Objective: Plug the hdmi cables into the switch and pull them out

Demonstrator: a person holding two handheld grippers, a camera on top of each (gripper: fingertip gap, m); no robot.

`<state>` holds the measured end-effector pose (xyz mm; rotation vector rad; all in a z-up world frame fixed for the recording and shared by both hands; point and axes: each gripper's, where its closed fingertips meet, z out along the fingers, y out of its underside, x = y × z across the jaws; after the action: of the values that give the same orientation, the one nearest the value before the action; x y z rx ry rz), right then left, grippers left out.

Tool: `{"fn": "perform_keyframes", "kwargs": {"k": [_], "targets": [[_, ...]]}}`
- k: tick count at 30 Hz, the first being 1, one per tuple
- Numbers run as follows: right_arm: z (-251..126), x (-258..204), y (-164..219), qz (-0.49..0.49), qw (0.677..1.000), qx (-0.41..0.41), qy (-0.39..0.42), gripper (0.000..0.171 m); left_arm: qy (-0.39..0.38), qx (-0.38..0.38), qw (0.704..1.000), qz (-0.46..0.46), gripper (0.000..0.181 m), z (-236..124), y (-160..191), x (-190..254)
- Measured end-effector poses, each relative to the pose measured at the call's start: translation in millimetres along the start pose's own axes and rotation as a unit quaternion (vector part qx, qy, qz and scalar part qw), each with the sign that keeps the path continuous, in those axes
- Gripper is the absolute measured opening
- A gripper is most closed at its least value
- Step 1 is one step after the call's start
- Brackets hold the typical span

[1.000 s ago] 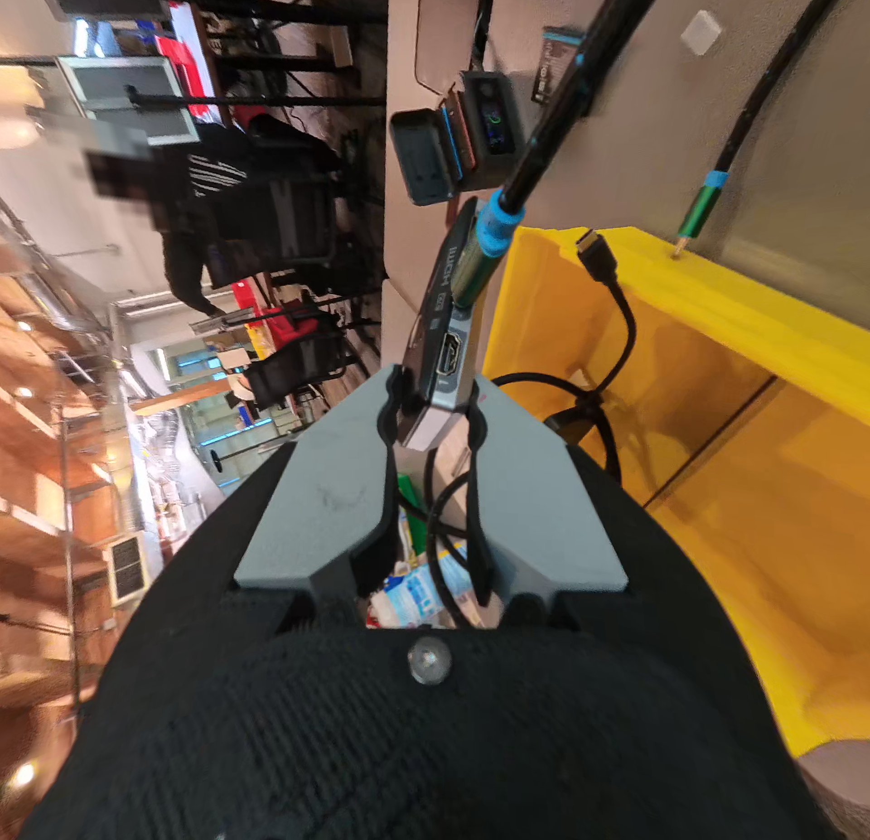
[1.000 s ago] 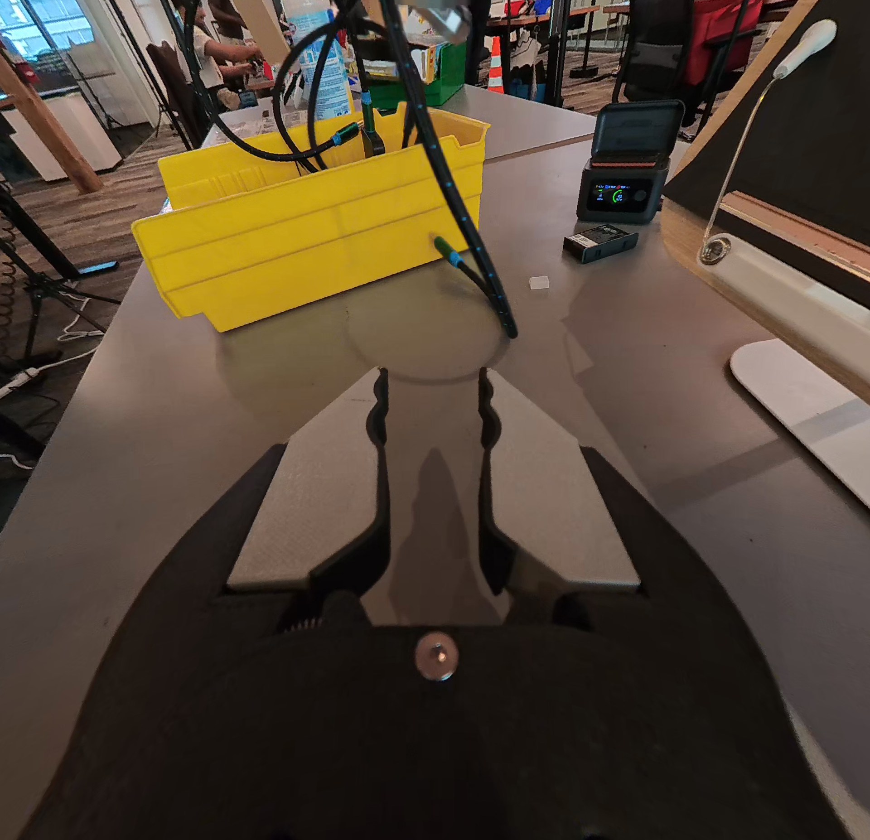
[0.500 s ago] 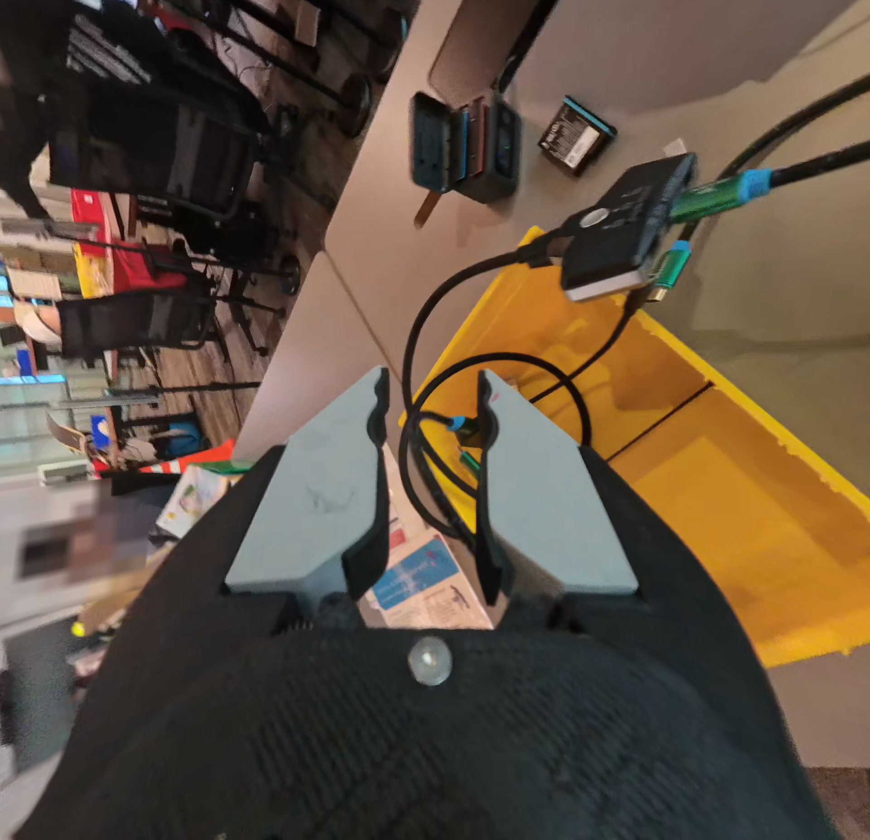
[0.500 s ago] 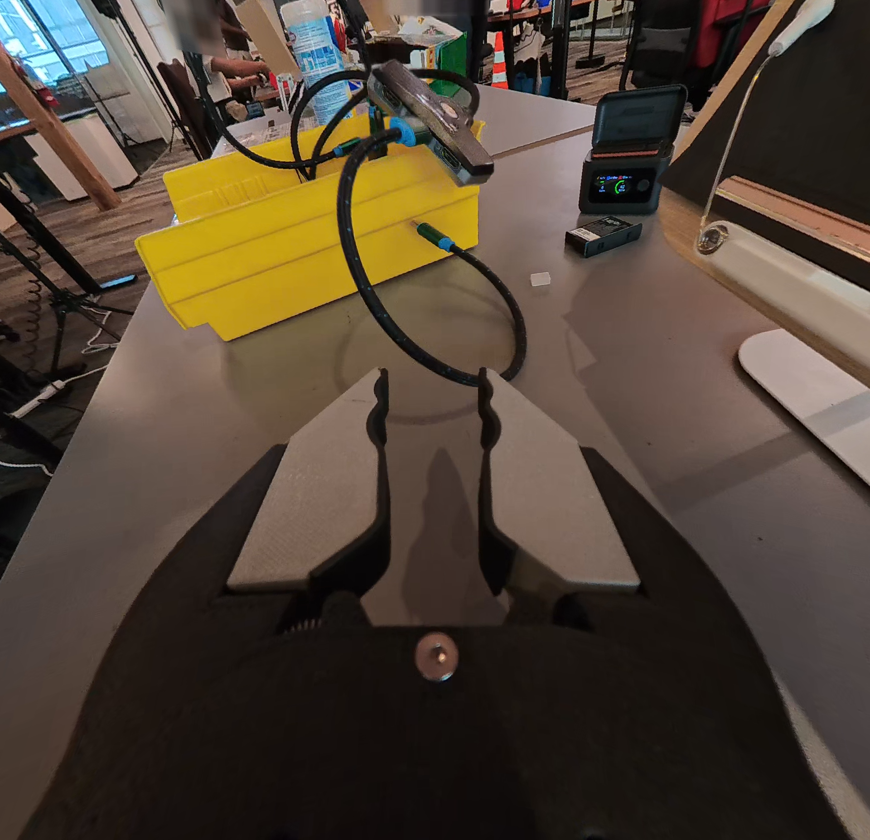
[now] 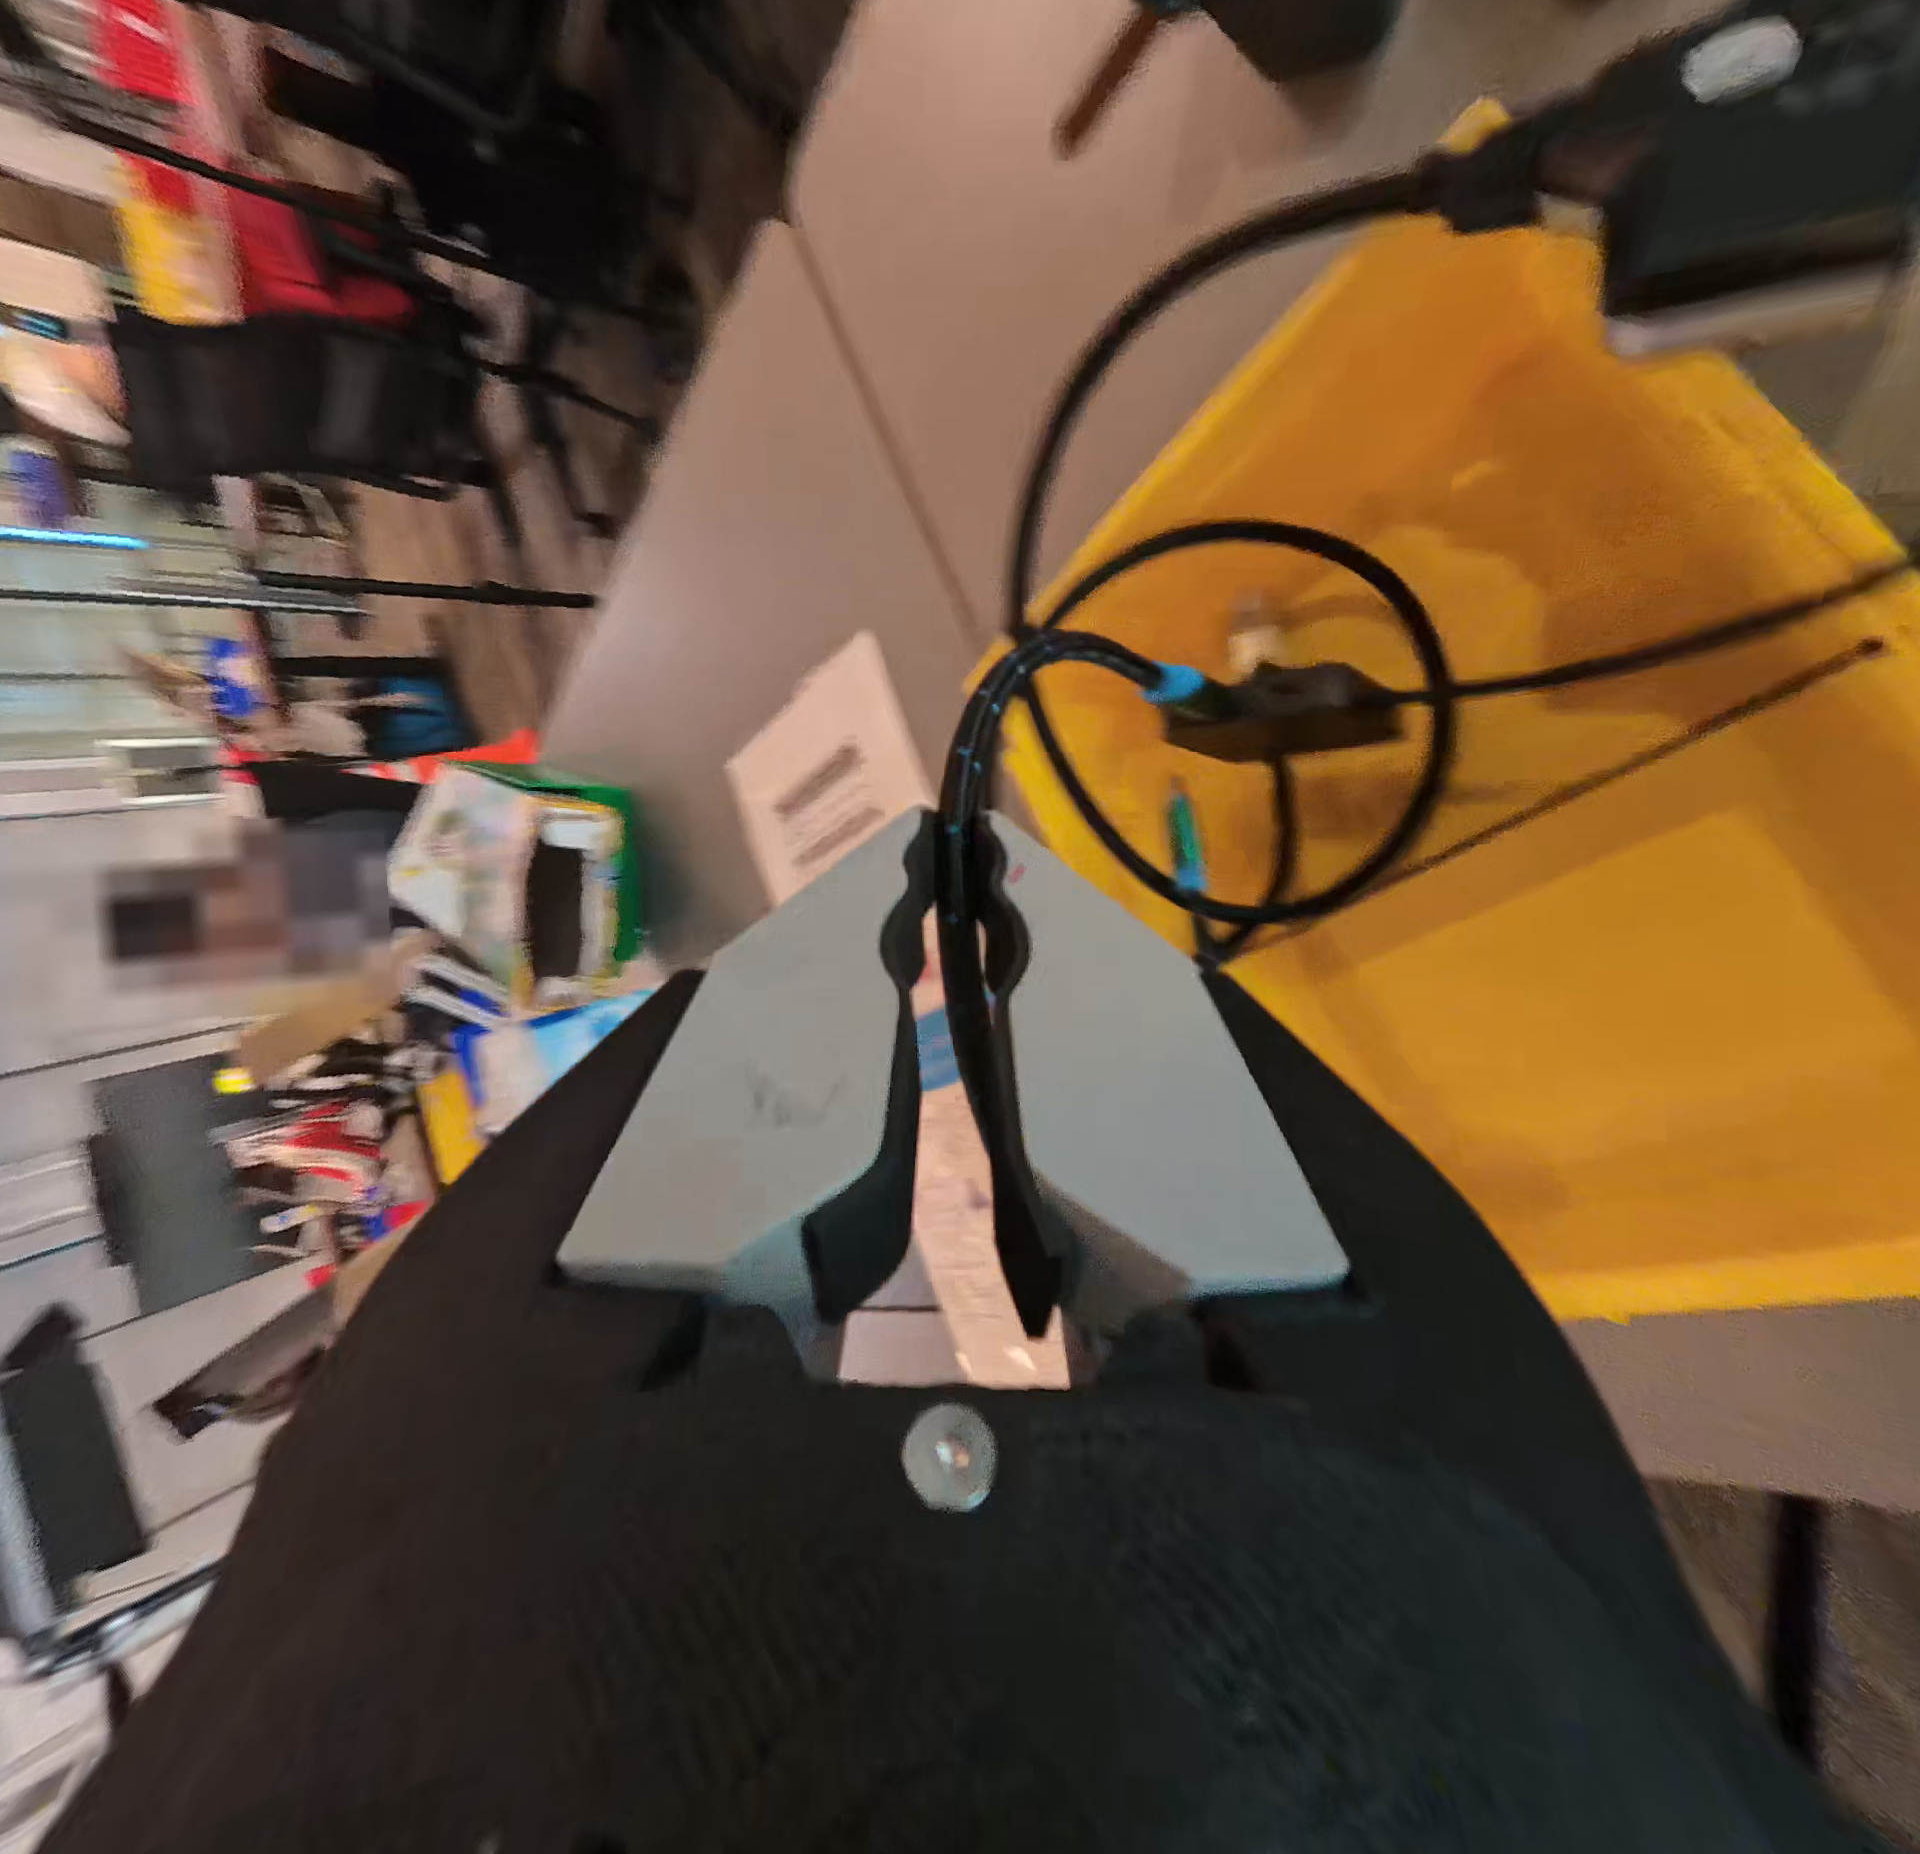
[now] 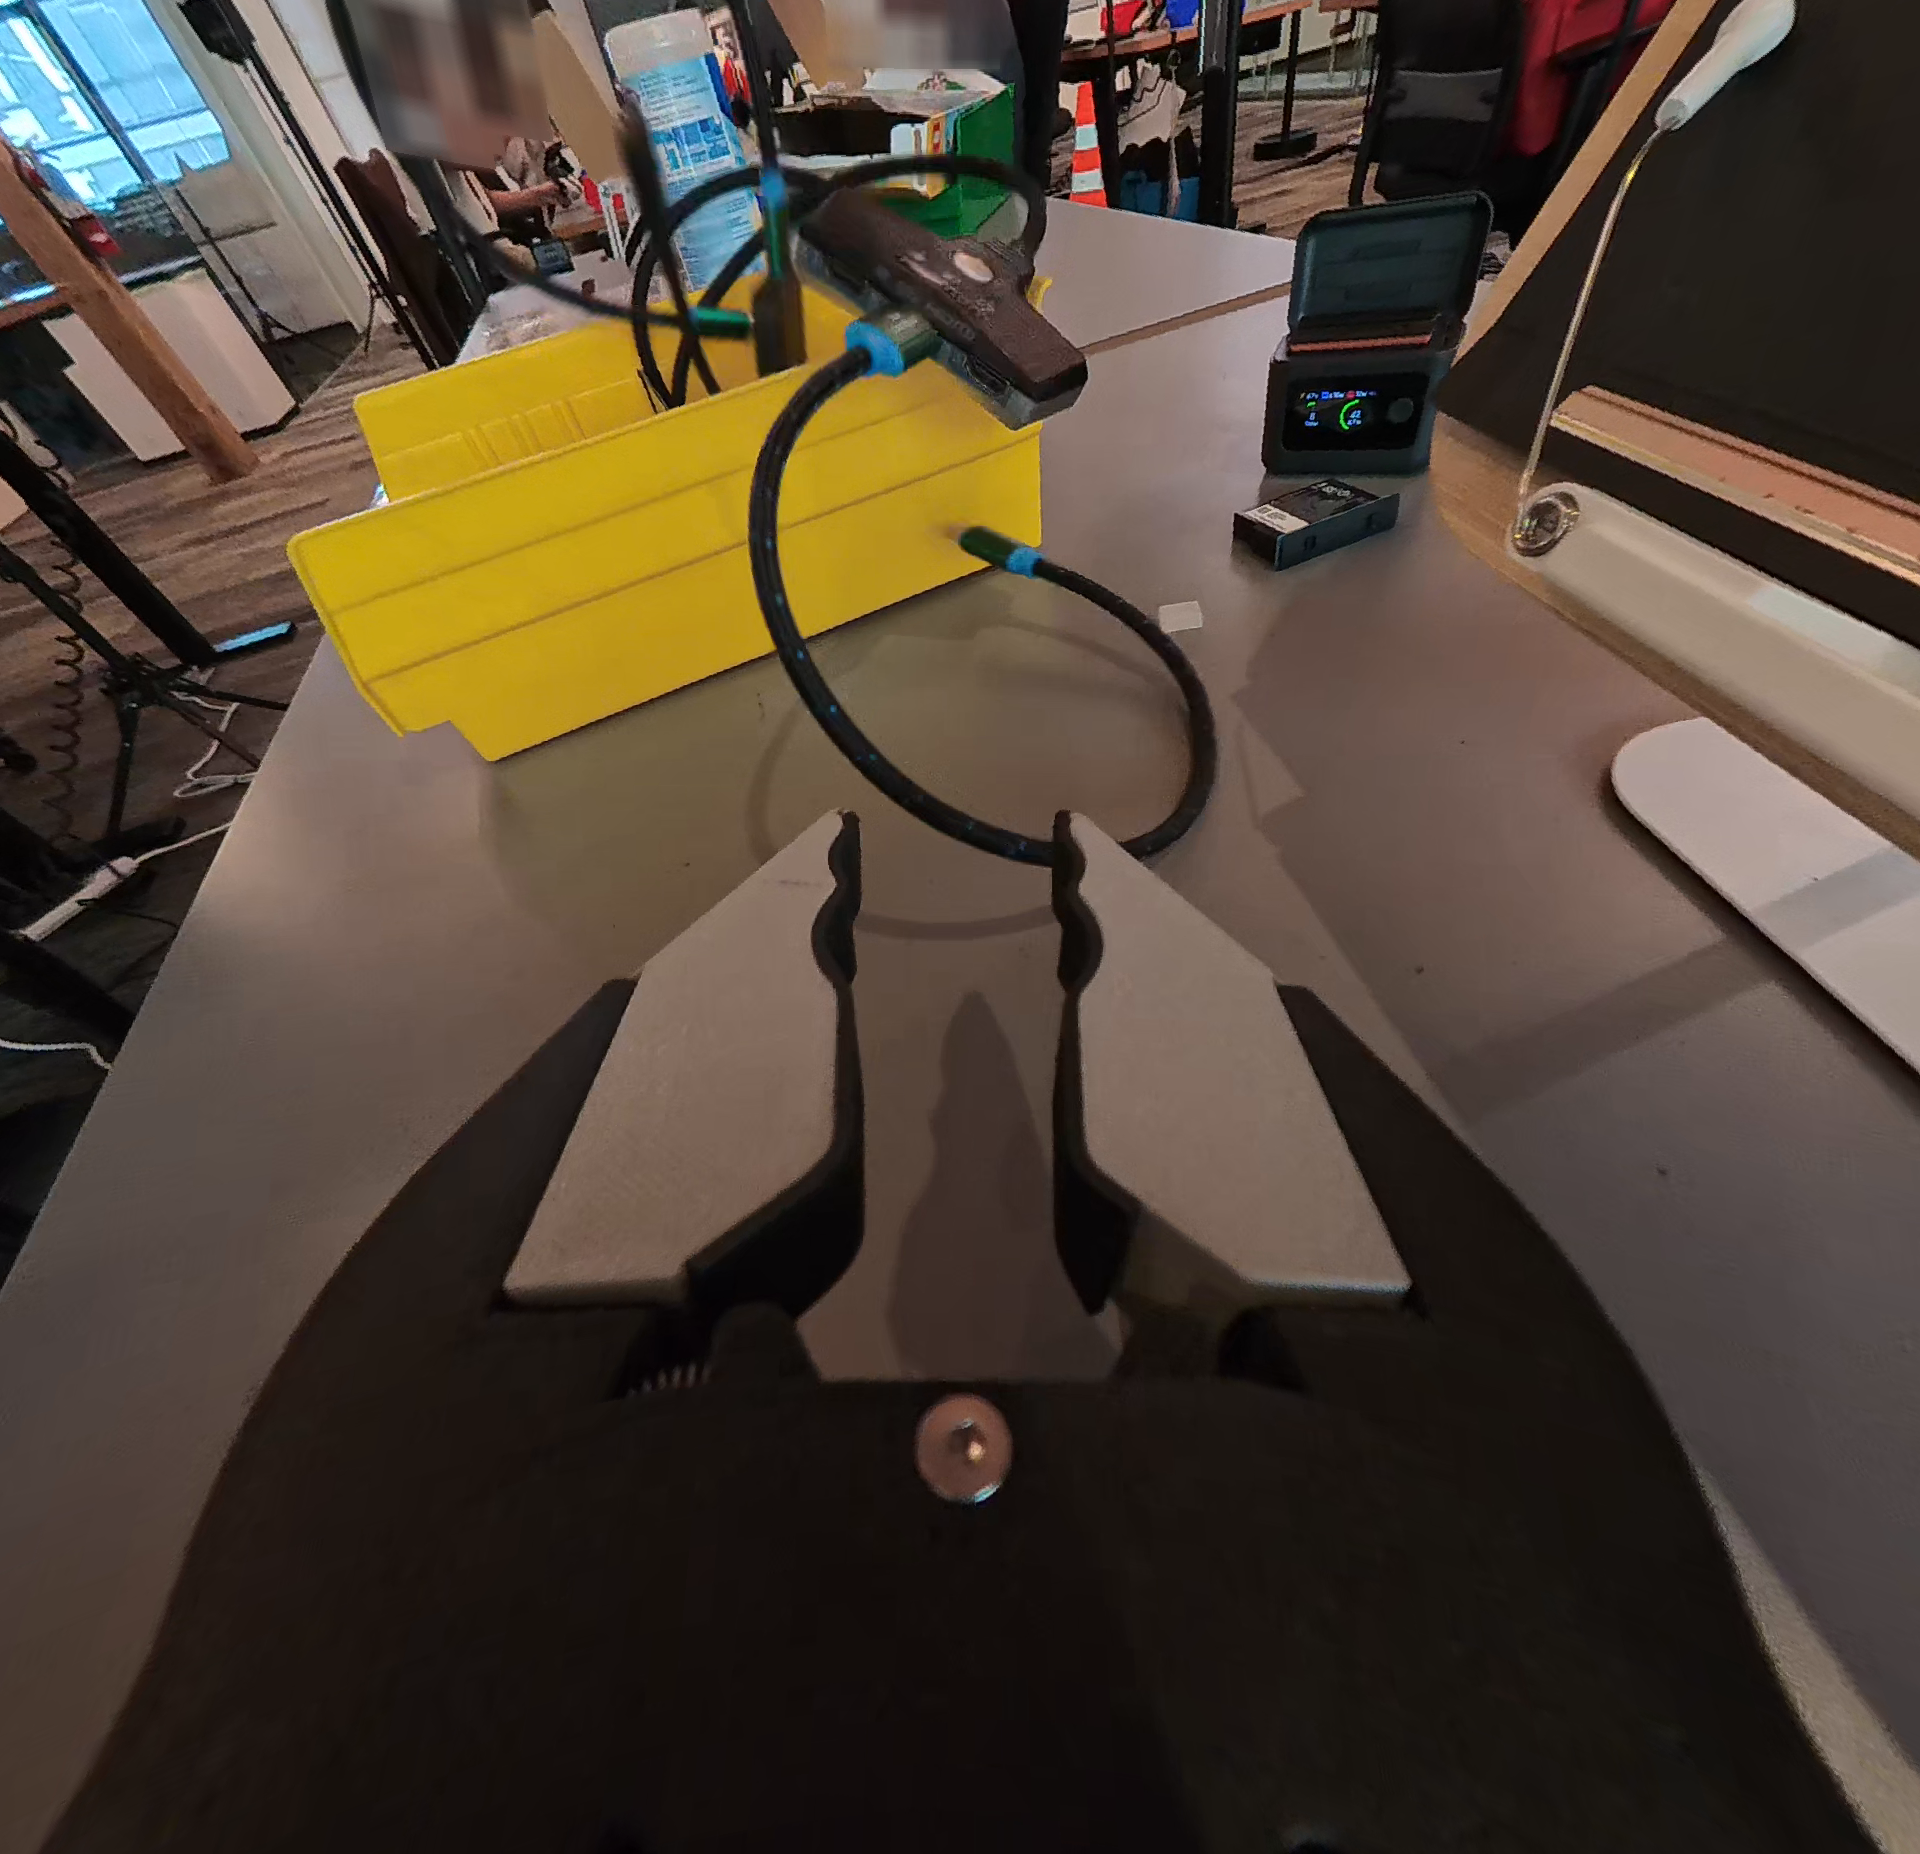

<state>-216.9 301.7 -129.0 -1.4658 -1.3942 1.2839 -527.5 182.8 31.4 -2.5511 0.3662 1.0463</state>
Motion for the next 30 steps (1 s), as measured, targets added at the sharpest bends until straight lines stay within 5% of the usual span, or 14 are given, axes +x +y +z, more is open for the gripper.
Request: {"fn": "perform_keyframes", "kwargs": {"k": [1,5,7,10,14,19,24,26,30], "targets": [[0,0,1,0.001,1.0,-0.002,-0.001,0.034,-0.028,0.024,0.999,-0.002,0.004,-15,-11,-19],[1,-1,1,-0.004,1.0,-0.005,0.0,0.034,-0.203,0.216,0.947,-0.119,0.003,-138,-56,-136],[1,-1,1,-0.006,1.0,-0.003,0.002,0.034,-0.149,0.266,0.937,-0.17,0.003,-169,-70,-144],[1,-1,1,-0.006,1.0,-0.004,0.002,0.034,-0.174,0.272,0.938,-0.126,0.004,-196,-87,-138],[-4,-3,-5,-0.011,1.0,0.011,-0.005,0.038,-0.119,0.319,0.938,-0.062,0.004,-224,-130,-70],[-25,5,-25,0.002,0.998,0.066,0.008,0.039,-0.122,0.324,0.936,0.069,0.005,-200,-172,40],[-27,14,-20,0.013,0.998,0.059,0.022,0.031,-0.058,0.426,0.901,0.053,0.004,-174,-212,154],[-22,19,-9,0.007,0.999,0.03,0.045,0.051,-0.058,0.468,0.881,0.029,0.004,-163,-221,183],[-13,29,10,-0.015,0.995,-0.03,0.098,0.047,-0.038,0.512,0.858,-0.031,0.004,-135,-227,217]]}}
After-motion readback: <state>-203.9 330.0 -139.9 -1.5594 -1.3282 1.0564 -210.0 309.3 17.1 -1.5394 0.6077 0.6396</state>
